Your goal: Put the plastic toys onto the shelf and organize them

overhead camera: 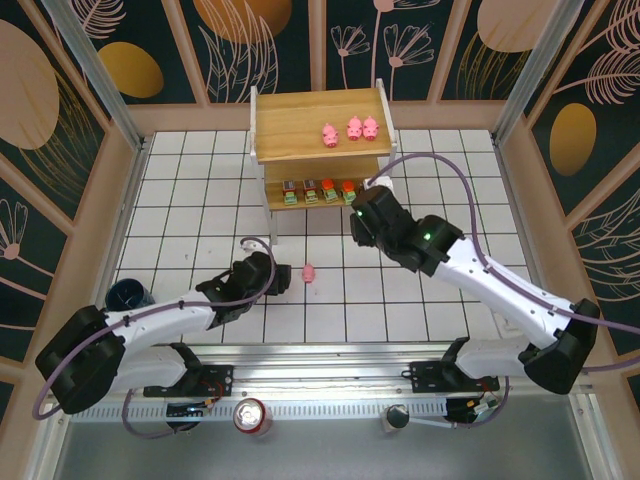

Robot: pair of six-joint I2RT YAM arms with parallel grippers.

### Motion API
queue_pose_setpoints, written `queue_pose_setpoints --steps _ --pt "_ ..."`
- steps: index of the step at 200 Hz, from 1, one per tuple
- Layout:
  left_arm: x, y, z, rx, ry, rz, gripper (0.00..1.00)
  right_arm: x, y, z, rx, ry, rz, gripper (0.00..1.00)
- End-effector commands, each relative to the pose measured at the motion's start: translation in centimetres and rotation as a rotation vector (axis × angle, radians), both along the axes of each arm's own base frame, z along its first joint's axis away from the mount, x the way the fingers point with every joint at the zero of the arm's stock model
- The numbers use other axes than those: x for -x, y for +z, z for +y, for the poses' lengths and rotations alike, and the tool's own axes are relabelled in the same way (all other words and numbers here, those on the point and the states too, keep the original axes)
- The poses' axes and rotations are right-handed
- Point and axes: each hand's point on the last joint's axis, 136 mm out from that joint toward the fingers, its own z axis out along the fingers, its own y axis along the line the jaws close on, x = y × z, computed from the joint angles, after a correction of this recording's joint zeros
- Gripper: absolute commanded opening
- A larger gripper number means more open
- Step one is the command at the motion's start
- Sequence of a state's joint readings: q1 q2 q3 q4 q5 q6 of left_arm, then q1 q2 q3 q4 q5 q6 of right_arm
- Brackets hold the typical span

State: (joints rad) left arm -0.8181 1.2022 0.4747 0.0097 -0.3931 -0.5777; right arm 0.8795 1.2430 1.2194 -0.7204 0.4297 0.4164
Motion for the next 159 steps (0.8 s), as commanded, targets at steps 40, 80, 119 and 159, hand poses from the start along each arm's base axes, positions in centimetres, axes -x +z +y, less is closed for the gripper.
queue_pose_setpoints --steps 40,80,119,159 --pt "-0.4 -1.0 -0.5 -0.013 0.037 0.078 0.79 1.2 -2.7 1.2 -0.099 -0.005 0.056 0.44" --pt "-0.5 -2.2 -0.9 -0.037 0.044 0.121 0.76 1.4 -3.8 1.2 -0.100 -0.007 0.073 0.43" --pt "-0.5 -2.8 -1.1 -0.035 0.040 0.136 0.74 1.6 -4.5 1.0 -0.099 -0.009 0.084 0.43" --pt "-0.4 -3.3 -1.2 -0.044 0.035 0.153 0.73 1.8 -5.0 1.0 -0.102 -0.012 0.091 0.43"
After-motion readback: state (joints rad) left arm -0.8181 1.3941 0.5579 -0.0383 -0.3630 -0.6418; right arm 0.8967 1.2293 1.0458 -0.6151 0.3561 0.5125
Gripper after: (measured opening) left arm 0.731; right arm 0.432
